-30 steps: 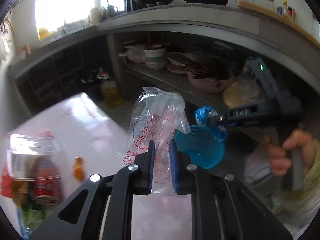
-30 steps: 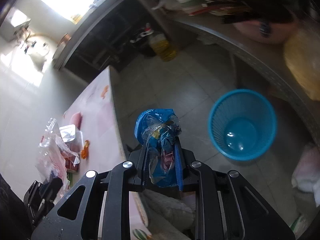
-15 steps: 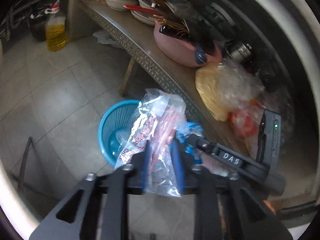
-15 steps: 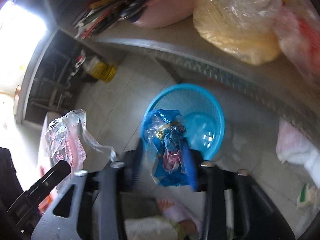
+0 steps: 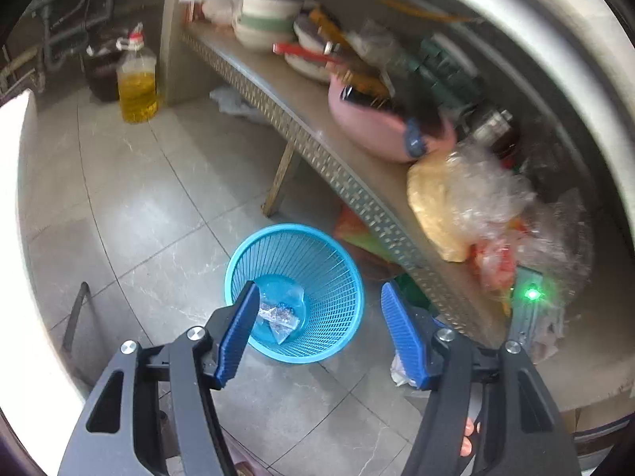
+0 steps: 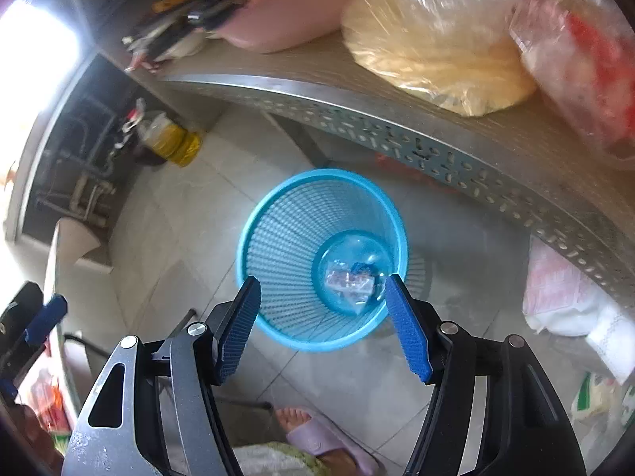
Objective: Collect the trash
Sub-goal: 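Carry wrapper and bag to the blue wastebasket and open both tools, then grasp the orange peel on the table with the right tool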
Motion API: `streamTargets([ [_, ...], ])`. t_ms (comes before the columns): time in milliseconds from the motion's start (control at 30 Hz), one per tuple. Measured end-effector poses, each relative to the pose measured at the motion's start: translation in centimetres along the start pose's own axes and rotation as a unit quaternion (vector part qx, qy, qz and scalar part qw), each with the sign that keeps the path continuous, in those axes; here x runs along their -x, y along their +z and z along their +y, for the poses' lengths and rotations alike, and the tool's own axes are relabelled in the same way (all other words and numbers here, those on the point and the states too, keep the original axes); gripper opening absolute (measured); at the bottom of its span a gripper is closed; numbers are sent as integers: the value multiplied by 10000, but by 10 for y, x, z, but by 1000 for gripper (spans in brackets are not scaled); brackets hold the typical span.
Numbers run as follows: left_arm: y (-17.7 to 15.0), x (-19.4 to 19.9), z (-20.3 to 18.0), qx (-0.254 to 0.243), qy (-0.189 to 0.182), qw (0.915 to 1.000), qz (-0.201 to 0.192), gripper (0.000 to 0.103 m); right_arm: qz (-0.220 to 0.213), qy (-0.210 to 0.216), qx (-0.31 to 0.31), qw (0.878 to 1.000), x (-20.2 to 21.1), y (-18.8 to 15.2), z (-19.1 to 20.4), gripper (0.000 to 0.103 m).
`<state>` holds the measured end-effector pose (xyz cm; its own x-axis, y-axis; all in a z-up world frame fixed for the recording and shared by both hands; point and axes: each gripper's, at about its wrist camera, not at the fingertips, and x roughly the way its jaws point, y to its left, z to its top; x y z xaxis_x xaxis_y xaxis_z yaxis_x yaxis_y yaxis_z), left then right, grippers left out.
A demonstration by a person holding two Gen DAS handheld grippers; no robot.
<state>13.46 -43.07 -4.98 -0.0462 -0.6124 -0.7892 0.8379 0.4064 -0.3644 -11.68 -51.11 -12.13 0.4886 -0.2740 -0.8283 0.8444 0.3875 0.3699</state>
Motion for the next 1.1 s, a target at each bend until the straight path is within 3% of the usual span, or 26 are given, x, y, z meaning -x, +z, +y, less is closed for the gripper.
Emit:
streamTargets([
  [200, -34, 86, 2, -151, 186, 9980, -591, 62, -277, 601, 732, 9951, 41, 3, 54, 62],
  [333, -69, 144, 14, -131, 525, 9926, -1084, 64, -409, 1190, 1417, 9819, 66, -4, 113, 62],
  [533, -131, 215, 44, 79, 1405, 9756, -1685, 68, 50, 2214, 2527, 9419, 64, -35, 219, 62],
  [600, -152, 234, 57, 207, 1720, 9682, -1803, 68, 236, 2365, 2887, 9275, 56, -49, 251, 62],
  [833, -209, 275, 105, 883, 2251, 9511, -1924, 68, 851, 2420, 3864, 8859, 10, -101, 343, 62],
  [1100, -229, 299, 136, 1245, 2362, 9402, -2114, 68, 960, 1988, 4496, 8655, -14, -146, 399, 55],
])
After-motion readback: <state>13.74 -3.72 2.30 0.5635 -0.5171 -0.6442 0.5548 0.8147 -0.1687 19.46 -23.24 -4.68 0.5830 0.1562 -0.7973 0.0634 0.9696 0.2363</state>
